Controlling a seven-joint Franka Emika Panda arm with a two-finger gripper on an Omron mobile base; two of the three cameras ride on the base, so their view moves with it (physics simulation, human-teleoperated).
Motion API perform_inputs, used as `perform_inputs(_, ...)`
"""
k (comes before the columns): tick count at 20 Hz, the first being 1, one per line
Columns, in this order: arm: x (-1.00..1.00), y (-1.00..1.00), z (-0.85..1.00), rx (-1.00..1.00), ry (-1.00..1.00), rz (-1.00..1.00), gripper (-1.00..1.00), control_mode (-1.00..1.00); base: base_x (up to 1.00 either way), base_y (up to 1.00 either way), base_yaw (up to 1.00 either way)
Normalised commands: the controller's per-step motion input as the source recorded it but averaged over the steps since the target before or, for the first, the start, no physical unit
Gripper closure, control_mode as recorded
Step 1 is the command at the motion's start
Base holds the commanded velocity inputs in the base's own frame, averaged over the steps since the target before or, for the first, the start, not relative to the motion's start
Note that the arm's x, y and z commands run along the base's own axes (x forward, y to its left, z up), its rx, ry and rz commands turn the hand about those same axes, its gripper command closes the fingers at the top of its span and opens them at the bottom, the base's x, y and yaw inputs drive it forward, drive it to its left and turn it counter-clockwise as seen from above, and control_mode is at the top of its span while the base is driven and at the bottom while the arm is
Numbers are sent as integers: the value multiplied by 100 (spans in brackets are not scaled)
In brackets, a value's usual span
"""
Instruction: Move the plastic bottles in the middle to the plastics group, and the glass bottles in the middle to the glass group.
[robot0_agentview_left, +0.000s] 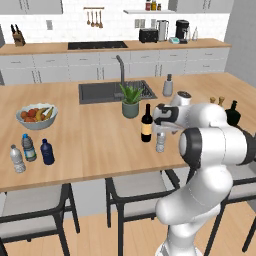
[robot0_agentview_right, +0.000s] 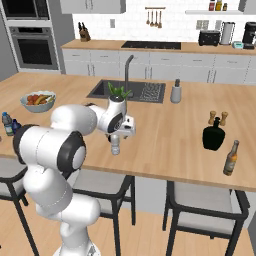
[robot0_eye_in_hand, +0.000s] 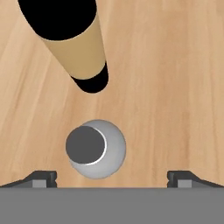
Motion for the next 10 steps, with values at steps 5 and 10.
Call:
perform_inputs(5,0,17,-9,0,0,1,-100,-100,0,0,0)
perform_inputs(10,1,9,-9,0,0,0,-100,-100,0,0,0)
